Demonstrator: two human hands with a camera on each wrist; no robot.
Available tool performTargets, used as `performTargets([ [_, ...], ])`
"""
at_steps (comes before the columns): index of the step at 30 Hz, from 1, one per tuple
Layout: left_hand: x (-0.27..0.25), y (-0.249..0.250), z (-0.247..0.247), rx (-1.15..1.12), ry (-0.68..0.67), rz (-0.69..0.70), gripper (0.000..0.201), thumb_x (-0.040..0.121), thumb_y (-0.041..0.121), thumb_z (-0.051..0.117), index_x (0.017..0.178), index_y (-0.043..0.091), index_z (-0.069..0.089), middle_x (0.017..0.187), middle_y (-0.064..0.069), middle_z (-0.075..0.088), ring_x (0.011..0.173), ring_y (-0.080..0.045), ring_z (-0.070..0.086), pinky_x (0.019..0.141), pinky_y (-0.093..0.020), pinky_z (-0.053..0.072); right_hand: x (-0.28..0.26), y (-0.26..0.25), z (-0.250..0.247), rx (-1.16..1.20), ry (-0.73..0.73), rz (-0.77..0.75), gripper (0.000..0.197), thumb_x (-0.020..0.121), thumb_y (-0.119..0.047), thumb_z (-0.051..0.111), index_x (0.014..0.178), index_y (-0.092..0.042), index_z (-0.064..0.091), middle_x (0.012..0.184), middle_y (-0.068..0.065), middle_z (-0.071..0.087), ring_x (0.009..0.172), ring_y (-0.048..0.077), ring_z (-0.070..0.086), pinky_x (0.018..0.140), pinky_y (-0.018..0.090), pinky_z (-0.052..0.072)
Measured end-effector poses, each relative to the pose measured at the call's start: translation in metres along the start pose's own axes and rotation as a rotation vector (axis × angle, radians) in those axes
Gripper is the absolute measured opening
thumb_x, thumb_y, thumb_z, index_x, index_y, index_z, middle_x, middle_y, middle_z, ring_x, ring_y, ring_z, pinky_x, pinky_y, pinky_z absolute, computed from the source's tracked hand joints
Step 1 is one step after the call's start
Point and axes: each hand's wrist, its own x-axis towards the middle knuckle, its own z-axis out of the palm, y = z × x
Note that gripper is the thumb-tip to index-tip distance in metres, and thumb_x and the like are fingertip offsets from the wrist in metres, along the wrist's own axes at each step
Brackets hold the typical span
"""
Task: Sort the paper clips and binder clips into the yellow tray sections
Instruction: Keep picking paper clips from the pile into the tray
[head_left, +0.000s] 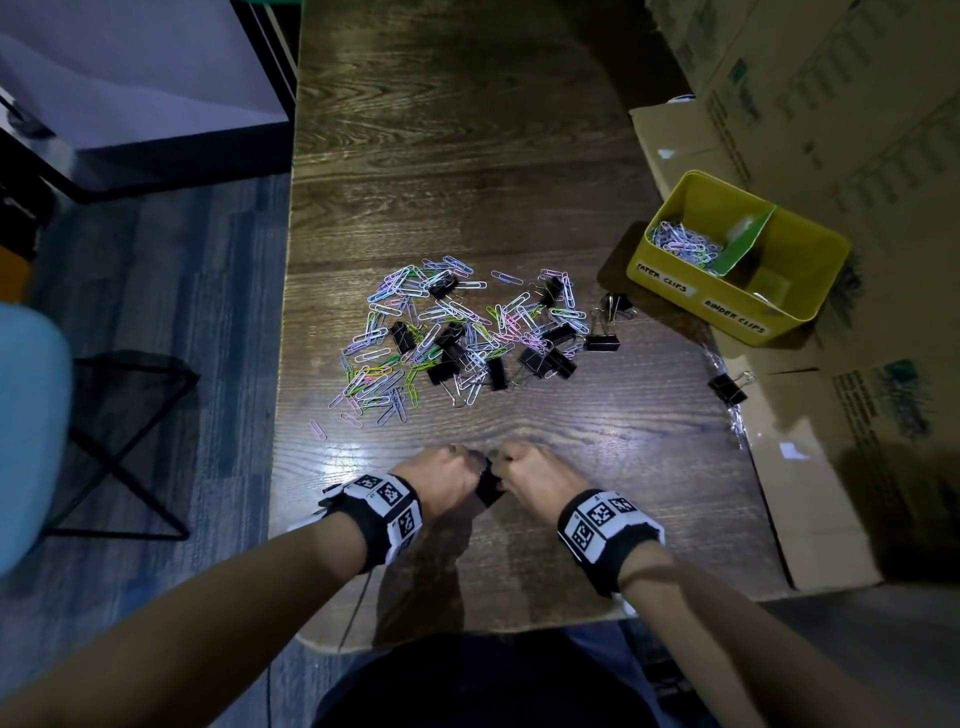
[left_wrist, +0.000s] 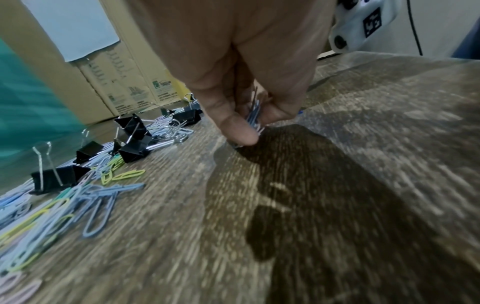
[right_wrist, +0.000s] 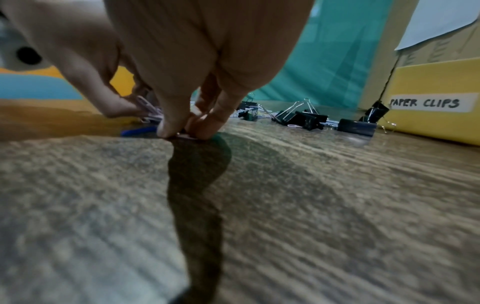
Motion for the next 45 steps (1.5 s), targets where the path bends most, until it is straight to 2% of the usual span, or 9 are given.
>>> performTargets([
  [12,0.008,-0.024,0.022,-0.132,0.120,-0.179,0.033,0.081,0.020,0.044,0.110,0.013,0.058,0.095,-0.011,0.066,0.084,-0.031,0.063,0.069,-0.034,0.048,-0.009,-0.018,0.003,-0.221,0.049,0.036,0.031,0.092,0.006,0.033,0.120,0.006,0.045,0.121,0.023,0.048,0.113,0.037,0.047,0.094,0.043,0.042],
  [19,0.006,-0.036,0.032,-0.713,0.239,-0.434,0.009,0.075,0.022,0.062,0.075,0.013,0.061,0.069,-0.010,0.064,0.064,-0.024,0.058,0.060,-0.026,0.043,-0.009,-0.010,0.017,-0.193,0.070,-0.006,0.036,0.084,0.015,0.039,0.118,0.005,0.045,0.120,0.024,0.048,0.113,0.037,0.047,0.096,0.041,0.043],
  [24,0.001,-0.037,0.046,-1.605,0.393,-0.555,0.007,0.067,0.010,0.058,0.060,0.008,0.060,0.050,-0.013,0.055,0.036,-0.019,0.043,0.043,-0.023,0.031,-0.001,0.009,0.018,0.424,0.188,0.250,0.017,0.095,-0.007,0.045,0.102,-0.014,0.059,0.107,0.008,0.061,0.096,0.024,0.057,0.079,0.032,0.045],
  [27,-0.002,-0.029,0.041,-1.963,0.416,-0.463,0.008,0.052,0.009,0.042,0.054,0.010,0.050,0.044,-0.007,0.044,0.037,-0.014,0.033,0.041,-0.014,0.021,0.000,0.014,0.010,0.884,0.192,0.302,0.012,0.094,-0.021,0.055,0.083,-0.024,0.059,0.080,0.000,0.062,0.072,0.011,0.055,0.068,0.026,0.043],
  [30,-0.003,-0.024,0.035,-2.275,0.355,-0.338,0.008,0.047,0.015,0.036,0.050,0.012,0.044,0.044,-0.004,0.035,0.039,-0.012,0.026,0.041,-0.012,0.014,-0.003,0.012,-0.001,1.151,0.076,0.278,0.015,0.094,-0.010,0.055,0.080,-0.017,0.059,0.066,0.000,0.053,0.048,-0.003,0.047,0.050,0.014,0.040],
  [34,0.000,-0.019,0.035,-2.410,0.372,-0.268,0.016,0.053,0.017,0.026,0.046,0.012,0.040,0.045,-0.004,0.031,0.042,-0.012,0.025,0.044,-0.015,0.011,-0.002,0.010,-0.010,1.440,0.014,0.271,0.017,0.089,0.006,0.048,0.078,-0.005,0.055,0.062,0.006,0.047,0.044,0.005,0.046,0.041,0.018,0.033],
  [38,0.004,-0.014,0.034,-2.412,0.383,-0.227,0.017,0.053,0.021,0.028,0.047,0.011,0.039,0.048,-0.006,0.033,0.045,-0.014,0.028,0.043,-0.015,0.016,0.002,0.003,-0.016,1.634,0.051,0.222,0.006,0.060,-0.005,0.040,0.063,-0.005,0.045,0.055,0.007,0.040,0.041,0.014,0.039,0.042,0.019,0.020],
  [42,0.004,-0.012,0.036,-2.462,0.429,-0.190,0.024,0.059,0.024,0.028,0.049,0.008,0.043,0.052,-0.008,0.038,0.049,-0.016,0.033,0.042,-0.016,0.024,0.006,-0.002,-0.012,1.696,0.049,0.247,0.010,0.059,-0.012,0.037,0.061,-0.007,0.045,0.056,0.006,0.040,0.043,0.013,0.035,0.047,0.028,0.010],
  [45,0.002,-0.016,0.040,-2.468,0.423,-0.227,0.036,0.076,0.035,0.033,0.056,0.008,0.044,0.055,-0.009,0.041,0.050,-0.017,0.036,0.042,-0.019,0.026,0.008,-0.005,-0.008,1.724,0.067,0.270,0.012,0.060,-0.016,0.038,0.064,-0.007,0.045,0.058,0.008,0.039,0.042,0.012,0.034,0.044,0.022,0.013],
])
